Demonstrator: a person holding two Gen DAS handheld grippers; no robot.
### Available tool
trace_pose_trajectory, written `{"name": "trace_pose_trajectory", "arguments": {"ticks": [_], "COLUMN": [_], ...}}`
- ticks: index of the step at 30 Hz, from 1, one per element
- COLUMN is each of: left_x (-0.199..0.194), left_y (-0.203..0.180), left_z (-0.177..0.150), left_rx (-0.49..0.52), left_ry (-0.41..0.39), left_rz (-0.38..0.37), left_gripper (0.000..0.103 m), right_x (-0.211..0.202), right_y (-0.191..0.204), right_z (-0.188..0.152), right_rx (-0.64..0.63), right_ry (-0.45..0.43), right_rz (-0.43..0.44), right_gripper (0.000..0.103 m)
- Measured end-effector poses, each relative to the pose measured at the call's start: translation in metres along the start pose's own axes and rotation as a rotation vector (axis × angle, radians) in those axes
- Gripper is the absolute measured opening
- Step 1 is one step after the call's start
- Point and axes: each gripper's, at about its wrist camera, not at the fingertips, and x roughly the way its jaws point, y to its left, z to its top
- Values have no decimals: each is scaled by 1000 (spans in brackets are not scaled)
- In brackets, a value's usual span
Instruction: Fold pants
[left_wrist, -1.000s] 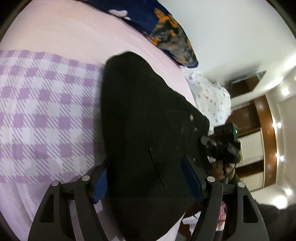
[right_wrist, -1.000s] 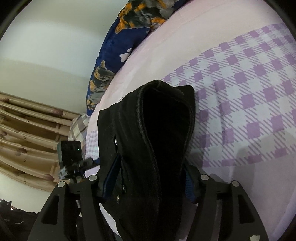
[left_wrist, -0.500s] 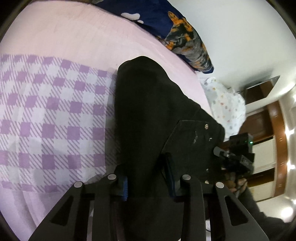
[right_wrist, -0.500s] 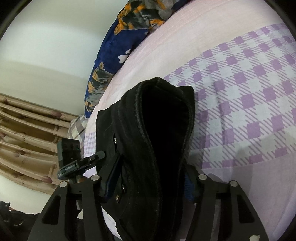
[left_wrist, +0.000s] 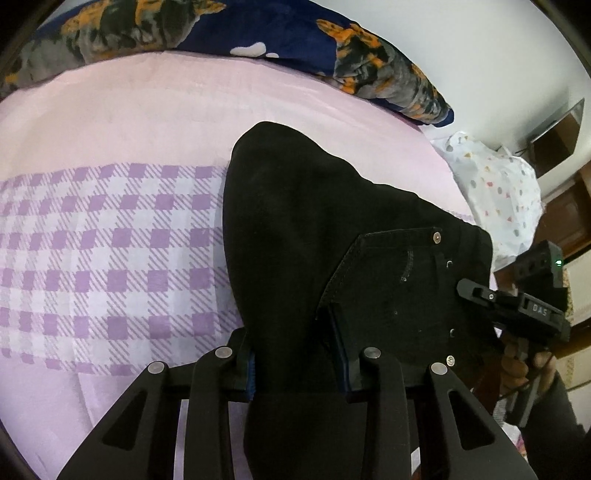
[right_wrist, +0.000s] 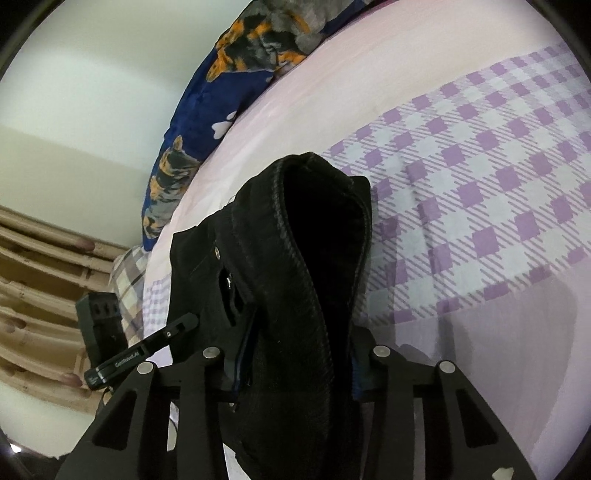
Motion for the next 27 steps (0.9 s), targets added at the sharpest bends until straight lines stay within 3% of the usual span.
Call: {"name": "trace_pose_trajectory", "arguments": {"ticks": [7, 13, 27], "left_x": [-6, -28, -85], "left_y": [-24, -30, -1], "left_z": [2, -5, -38], "left_rx": [57, 65, 45], "left_ry": [-33, -69, -143], "left_rz": [77, 72, 101], "left_gripper": [23, 18, 16], "right_x": [-6, -13, 6], "right_y": [13, 38, 91], "right_z": [-2, -7, -35], "right_rx": [8, -23, -91], "right_ry": [-48, -70, 0], "right_rz": [-28, -36, 15], "right_gripper": [30, 25, 20]}}
